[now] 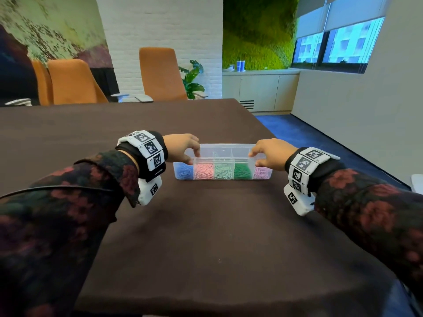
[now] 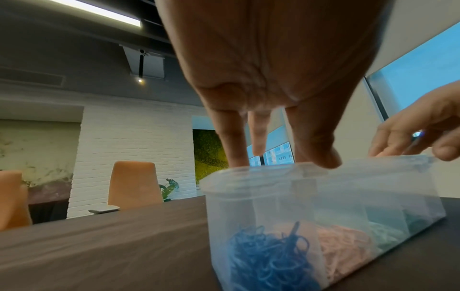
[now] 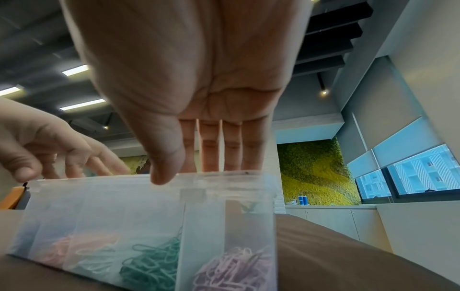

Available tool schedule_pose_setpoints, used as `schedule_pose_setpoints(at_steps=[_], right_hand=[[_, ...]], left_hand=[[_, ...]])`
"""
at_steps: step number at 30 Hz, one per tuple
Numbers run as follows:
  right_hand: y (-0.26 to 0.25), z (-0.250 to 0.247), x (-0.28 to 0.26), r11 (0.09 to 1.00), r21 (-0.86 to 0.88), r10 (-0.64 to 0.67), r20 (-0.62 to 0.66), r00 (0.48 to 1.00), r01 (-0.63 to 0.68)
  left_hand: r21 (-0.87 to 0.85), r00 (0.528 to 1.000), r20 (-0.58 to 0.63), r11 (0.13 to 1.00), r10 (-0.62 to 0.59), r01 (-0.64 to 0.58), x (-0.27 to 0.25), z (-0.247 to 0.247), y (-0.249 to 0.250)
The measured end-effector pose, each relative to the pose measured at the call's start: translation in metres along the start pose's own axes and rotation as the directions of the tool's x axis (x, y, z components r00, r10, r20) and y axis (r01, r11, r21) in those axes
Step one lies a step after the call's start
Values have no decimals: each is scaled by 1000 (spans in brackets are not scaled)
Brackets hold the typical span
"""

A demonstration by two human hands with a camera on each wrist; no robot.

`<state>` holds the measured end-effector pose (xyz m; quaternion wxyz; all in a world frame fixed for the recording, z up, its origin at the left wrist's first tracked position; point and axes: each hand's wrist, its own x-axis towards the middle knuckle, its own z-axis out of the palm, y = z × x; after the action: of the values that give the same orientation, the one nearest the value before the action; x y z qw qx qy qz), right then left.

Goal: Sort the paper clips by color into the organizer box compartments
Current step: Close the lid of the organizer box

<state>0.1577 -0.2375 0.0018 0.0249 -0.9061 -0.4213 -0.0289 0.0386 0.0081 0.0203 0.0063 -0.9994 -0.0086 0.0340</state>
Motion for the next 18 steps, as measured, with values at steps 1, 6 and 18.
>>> schedule_pose_setpoints(at_steps=[1,6,18], right_hand=[[0,0,0,1000,13,-3,-1,1000,3],[-5,2,-2,998,-56,23,58,998,-20],[-7,-12,9,997,-72,-19,105,994,27]], left_hand=[[21,999,28,1000,-22,22,1,-1,1],[118,973,222,992,-67,41,9,-11,1],[410,955,218,907,-199,95,35,-12,20]])
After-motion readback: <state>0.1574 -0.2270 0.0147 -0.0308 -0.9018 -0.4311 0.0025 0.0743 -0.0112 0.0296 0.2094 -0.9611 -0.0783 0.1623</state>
